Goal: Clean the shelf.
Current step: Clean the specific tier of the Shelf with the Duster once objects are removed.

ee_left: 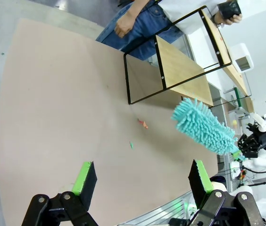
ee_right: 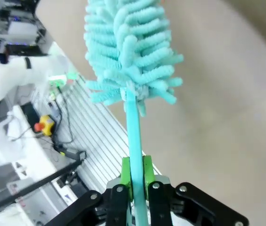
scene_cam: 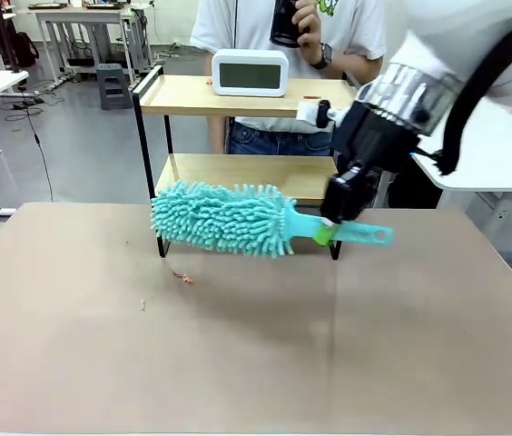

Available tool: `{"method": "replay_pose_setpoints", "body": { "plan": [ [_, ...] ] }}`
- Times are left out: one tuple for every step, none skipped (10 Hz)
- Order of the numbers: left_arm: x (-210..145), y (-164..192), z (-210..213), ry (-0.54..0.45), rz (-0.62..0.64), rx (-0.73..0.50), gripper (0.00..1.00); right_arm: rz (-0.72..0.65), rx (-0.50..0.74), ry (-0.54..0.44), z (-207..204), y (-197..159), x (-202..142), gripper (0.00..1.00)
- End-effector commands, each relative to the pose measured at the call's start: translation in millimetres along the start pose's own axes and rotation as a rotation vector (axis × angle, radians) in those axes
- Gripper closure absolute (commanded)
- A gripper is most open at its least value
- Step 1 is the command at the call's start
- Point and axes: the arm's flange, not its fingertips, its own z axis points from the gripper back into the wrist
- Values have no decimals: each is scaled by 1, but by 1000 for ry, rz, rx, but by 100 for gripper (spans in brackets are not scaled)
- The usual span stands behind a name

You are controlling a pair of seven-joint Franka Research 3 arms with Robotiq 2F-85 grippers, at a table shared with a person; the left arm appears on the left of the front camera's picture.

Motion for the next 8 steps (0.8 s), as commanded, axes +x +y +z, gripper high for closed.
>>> {"method": "replay_pose_setpoints", "body": {
  "plan": [
    [0,0,-1,-10,-14,-20,0,-32,23,-74,15,-17,-21,88],
    [0,0,-1,-10,-14,-20,0,-21,40,-100,21,-19,-28,88],
    [0,0,-1,-10,-14,-20,0,-30,65,-117,34,-21,-41,88],
    [0,0,-1,-10,-14,-20,0,-24,110,-147,62,-23,-72,88],
    [0,0,-1,-10,-14,-20,0,-77,152,-164,93,-25,-117,88],
    [0,0,-1,-10,-14,-20,0,-177,174,-209,121,-27,-177,88],
    [0,0,-1,-10,-14,-20,0,-227,192,-285,136,-24,-239,88],
    [0,0,-1,-10,-14,-20,0,-345,192,-388,136,-22,-297,88]
  ]
}}
